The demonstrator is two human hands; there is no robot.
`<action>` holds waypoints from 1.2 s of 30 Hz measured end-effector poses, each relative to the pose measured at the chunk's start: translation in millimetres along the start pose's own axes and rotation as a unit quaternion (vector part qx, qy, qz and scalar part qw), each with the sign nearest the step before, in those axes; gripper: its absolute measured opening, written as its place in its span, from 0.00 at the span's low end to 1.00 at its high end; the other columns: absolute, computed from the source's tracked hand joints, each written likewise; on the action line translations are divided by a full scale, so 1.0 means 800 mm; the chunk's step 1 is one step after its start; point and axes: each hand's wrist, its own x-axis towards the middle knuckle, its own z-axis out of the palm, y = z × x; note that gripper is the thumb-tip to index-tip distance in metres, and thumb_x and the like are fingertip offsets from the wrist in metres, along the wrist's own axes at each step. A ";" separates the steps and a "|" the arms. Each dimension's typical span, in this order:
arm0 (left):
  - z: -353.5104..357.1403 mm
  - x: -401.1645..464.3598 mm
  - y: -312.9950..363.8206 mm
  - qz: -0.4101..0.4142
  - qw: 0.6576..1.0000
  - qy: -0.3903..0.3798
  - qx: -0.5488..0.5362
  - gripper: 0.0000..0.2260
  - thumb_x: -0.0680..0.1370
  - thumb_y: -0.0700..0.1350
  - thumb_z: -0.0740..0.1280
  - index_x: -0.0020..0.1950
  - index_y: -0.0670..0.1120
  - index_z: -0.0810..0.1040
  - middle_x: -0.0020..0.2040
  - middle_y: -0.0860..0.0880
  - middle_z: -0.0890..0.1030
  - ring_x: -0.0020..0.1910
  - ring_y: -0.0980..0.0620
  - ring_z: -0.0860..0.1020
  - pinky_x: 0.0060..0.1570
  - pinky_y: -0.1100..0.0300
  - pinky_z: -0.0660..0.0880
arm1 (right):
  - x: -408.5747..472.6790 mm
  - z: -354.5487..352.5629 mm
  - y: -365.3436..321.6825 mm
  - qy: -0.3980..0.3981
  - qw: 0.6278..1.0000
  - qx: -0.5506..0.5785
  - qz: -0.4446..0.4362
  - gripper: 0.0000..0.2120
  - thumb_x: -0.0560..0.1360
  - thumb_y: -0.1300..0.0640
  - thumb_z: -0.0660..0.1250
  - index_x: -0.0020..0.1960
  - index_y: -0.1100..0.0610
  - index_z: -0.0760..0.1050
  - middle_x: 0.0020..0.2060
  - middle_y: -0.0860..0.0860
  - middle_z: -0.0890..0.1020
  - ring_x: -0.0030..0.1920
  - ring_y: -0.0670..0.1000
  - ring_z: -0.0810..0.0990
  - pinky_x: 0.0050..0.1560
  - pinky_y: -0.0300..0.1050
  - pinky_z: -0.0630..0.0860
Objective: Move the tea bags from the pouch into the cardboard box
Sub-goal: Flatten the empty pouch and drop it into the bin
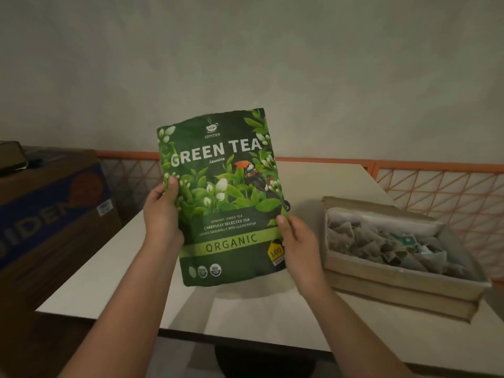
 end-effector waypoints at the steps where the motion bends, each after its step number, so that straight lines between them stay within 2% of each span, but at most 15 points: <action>1: -0.003 0.002 0.000 -0.010 1.000 0.001 -0.002 0.05 0.81 0.49 0.69 0.51 0.49 0.78 0.50 0.48 0.85 0.50 0.47 0.84 0.57 0.46 0.81 | 0.003 0.002 0.000 0.023 1.000 -0.001 -0.007 0.11 0.82 0.55 0.60 0.43 0.55 0.77 0.34 0.46 0.79 0.34 0.39 0.75 0.35 0.31 0.70; 4: -0.007 0.004 -0.002 -0.010 1.000 -0.016 0.016 0.07 0.81 0.51 0.69 0.56 0.49 0.78 0.55 0.46 0.86 0.53 0.46 0.85 0.56 0.46 0.81 | 0.009 0.009 0.001 0.086 0.996 -0.008 -0.014 0.11 0.82 0.56 0.60 0.42 0.55 0.75 0.32 0.46 0.76 0.31 0.37 0.73 0.32 0.30 0.67; 6: -0.008 0.001 -0.008 0.010 0.997 -0.054 0.060 0.09 0.83 0.51 0.66 0.61 0.49 0.78 0.56 0.47 0.85 0.51 0.50 0.85 0.55 0.49 0.81 | 0.012 0.011 0.004 0.113 0.994 -0.006 -0.013 0.10 0.82 0.57 0.59 0.45 0.55 0.75 0.33 0.45 0.76 0.32 0.35 0.74 0.33 0.27 0.67; 9: -0.017 -0.005 -0.029 0.020 0.980 -0.113 0.161 0.08 0.83 0.53 0.64 0.58 0.52 0.79 0.54 0.49 0.86 0.51 0.50 0.85 0.54 0.52 0.80 | 0.014 0.013 0.010 0.128 0.992 -0.015 -0.015 0.10 0.83 0.56 0.58 0.47 0.57 0.75 0.34 0.45 0.76 0.33 0.33 0.74 0.34 0.26 0.67; 12: -0.031 -0.011 -0.061 0.039 0.959 -0.073 0.272 0.16 0.84 0.59 0.60 0.60 0.49 0.77 0.56 0.49 0.83 0.53 0.48 0.81 0.55 0.52 0.76 | 0.015 0.019 0.023 0.129 0.991 -0.037 -0.018 0.10 0.83 0.54 0.57 0.47 0.55 0.74 0.34 0.45 0.76 0.34 0.34 0.74 0.34 0.29 0.67; 15: -0.044 -0.017 -0.086 0.093 0.918 -0.029 0.384 0.20 0.86 0.58 0.53 0.62 0.43 0.72 0.53 0.47 0.77 0.51 0.45 0.75 0.50 0.52 0.69 | 0.012 0.024 0.050 0.104 0.985 -0.139 0.018 0.14 0.83 0.47 0.54 0.49 0.53 0.73 0.36 0.46 0.78 0.37 0.44 0.77 0.36 0.45 0.70; 18: -0.055 -0.016 -0.103 0.125 0.881 -0.012 0.456 0.18 0.86 0.56 0.50 0.54 0.43 0.68 0.46 0.44 0.75 0.46 0.42 0.74 0.45 0.49 0.68 | 0.007 0.022 0.075 0.092 0.965 -0.245 0.022 0.18 0.81 0.41 0.50 0.50 0.52 0.73 0.36 0.50 0.80 0.37 0.55 0.79 0.36 0.50 0.75; 21: -0.063 -0.010 -0.110 0.135 0.860 -0.017 0.492 0.17 0.86 0.56 0.50 0.53 0.44 0.67 0.42 0.46 0.75 0.43 0.42 0.74 0.43 0.49 0.69 | 0.007 0.019 0.092 0.090 0.953 -0.289 0.011 0.18 0.81 0.42 0.52 0.49 0.53 0.73 0.34 0.54 0.80 0.36 0.59 0.79 0.36 0.51 0.75; 23: -0.064 -0.006 -0.111 0.134 0.868 -0.029 0.477 0.16 0.86 0.56 0.50 0.54 0.44 0.68 0.41 0.48 0.75 0.42 0.43 0.75 0.42 0.50 0.70 | 0.009 0.018 0.094 0.089 0.960 -0.266 0.018 0.17 0.81 0.43 0.55 0.48 0.54 0.75 0.33 0.53 0.80 0.34 0.57 0.79 0.35 0.50 0.75; 25: -0.061 -0.005 -0.112 0.128 0.892 -0.039 0.433 0.15 0.87 0.55 0.52 0.55 0.44 0.68 0.42 0.49 0.76 0.42 0.45 0.75 0.41 0.53 0.69 | 0.010 0.018 0.091 0.078 0.979 -0.188 0.033 0.15 0.82 0.46 0.57 0.47 0.55 0.77 0.32 0.50 0.79 0.32 0.51 0.77 0.35 0.48 0.74; 28: -0.062 -0.004 -0.113 0.106 0.910 -0.050 0.397 0.13 0.87 0.53 0.53 0.58 0.44 0.70 0.44 0.52 0.76 0.45 0.49 0.75 0.42 0.55 0.67 | 0.012 0.012 0.084 0.030 0.993 -0.076 0.082 0.13 0.81 0.47 0.60 0.48 0.54 0.78 0.35 0.47 0.83 0.33 0.41 0.80 0.34 0.38 0.76; 30: -0.069 0.001 -0.114 0.086 0.904 -0.079 0.412 0.13 0.87 0.54 0.54 0.59 0.46 0.71 0.48 0.49 0.78 0.48 0.47 0.77 0.45 0.55 0.68 | 0.018 0.005 0.082 -0.023 0.991 -0.023 0.133 0.13 0.79 0.46 0.64 0.49 0.55 0.80 0.39 0.48 0.85 0.39 0.43 0.83 0.39 0.38 0.78; 32: -0.078 0.008 -0.113 0.068 0.881 -0.119 0.454 0.14 0.86 0.54 0.56 0.60 0.45 0.73 0.51 0.46 0.81 0.50 0.45 0.79 0.43 0.55 0.70 | 0.029 0.001 0.085 -0.059 0.984 -0.006 0.170 0.14 0.76 0.44 0.68 0.51 0.54 0.81 0.43 0.48 0.86 0.46 0.49 0.85 0.49 0.47 0.80; 34: -0.085 0.016 -0.112 0.043 0.862 -0.147 0.483 0.15 0.86 0.53 0.58 0.62 0.44 0.75 0.52 0.47 0.81 0.51 0.45 0.80 0.43 0.56 0.71 | 0.038 0.002 0.087 -0.076 0.982 -0.013 0.173 0.13 0.76 0.46 0.69 0.55 0.53 0.81 0.47 0.49 0.86 0.50 0.50 0.84 0.54 0.51 0.79; 36: -0.088 0.023 -0.110 0.004 0.859 -0.170 0.483 0.13 0.85 0.52 0.61 0.62 0.44 0.76 0.53 0.47 0.83 0.52 0.45 0.81 0.51 0.52 0.75 | 0.042 0.006 0.087 -0.068 0.984 -0.027 0.161 0.12 0.77 0.52 0.69 0.58 0.54 0.79 0.50 0.50 0.85 0.52 0.52 0.83 0.55 0.50 0.79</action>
